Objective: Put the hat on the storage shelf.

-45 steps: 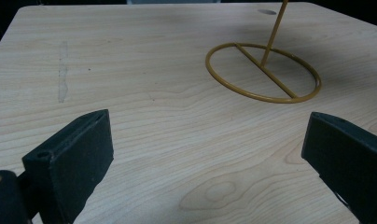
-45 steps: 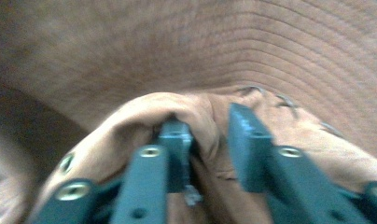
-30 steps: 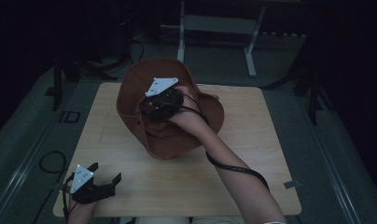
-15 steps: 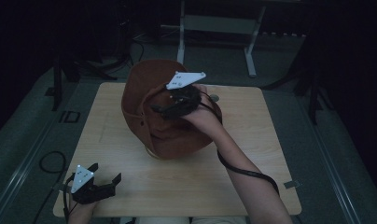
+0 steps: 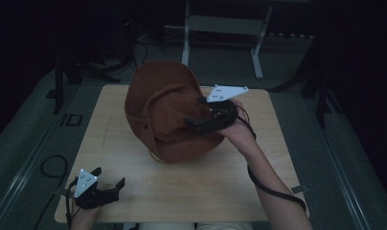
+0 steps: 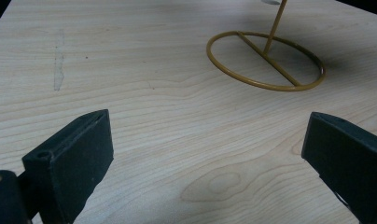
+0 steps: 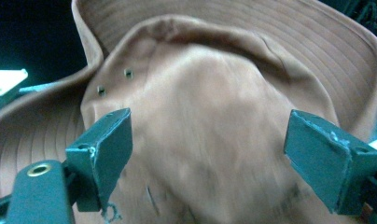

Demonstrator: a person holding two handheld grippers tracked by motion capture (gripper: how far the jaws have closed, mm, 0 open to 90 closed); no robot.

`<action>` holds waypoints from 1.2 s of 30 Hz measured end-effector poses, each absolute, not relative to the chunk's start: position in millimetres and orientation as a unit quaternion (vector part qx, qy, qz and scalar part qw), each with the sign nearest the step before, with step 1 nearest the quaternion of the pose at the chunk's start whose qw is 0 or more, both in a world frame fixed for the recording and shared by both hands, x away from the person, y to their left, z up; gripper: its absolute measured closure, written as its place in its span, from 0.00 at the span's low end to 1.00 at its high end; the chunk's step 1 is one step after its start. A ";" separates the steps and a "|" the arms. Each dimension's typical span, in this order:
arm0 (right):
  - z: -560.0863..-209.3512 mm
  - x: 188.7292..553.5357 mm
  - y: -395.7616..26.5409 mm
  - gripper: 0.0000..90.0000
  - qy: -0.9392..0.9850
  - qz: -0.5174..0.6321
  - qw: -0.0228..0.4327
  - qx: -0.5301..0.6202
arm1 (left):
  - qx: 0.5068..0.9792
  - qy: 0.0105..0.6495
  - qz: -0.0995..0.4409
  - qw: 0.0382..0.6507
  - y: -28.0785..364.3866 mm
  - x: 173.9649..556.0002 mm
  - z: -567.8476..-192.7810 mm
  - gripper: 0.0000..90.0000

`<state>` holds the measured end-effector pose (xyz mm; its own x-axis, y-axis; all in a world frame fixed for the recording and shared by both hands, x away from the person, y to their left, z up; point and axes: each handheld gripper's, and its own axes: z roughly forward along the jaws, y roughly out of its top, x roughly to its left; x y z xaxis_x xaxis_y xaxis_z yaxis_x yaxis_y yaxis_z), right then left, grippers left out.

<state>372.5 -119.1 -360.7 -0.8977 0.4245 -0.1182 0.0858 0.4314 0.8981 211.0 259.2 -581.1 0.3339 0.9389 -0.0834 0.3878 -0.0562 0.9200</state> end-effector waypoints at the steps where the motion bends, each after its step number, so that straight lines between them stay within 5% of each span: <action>1: -362.7 370.9 -124.5 0.17 0.829 0.510 0.166 0.158 | 0.666 0.498 0.291 0.473 259.0 211.0 -581.2 0.03; 21: -411.5 333.6 -231.4 0.17 0.807 0.523 0.176 0.209 | 0.665 0.501 0.299 0.467 258.4 212.3 -580.3 0.03; 36: -490.7 322.2 -282.3 0.17 0.802 0.504 0.183 0.263 | 0.666 0.500 0.298 0.465 257.1 212.5 -580.8 0.03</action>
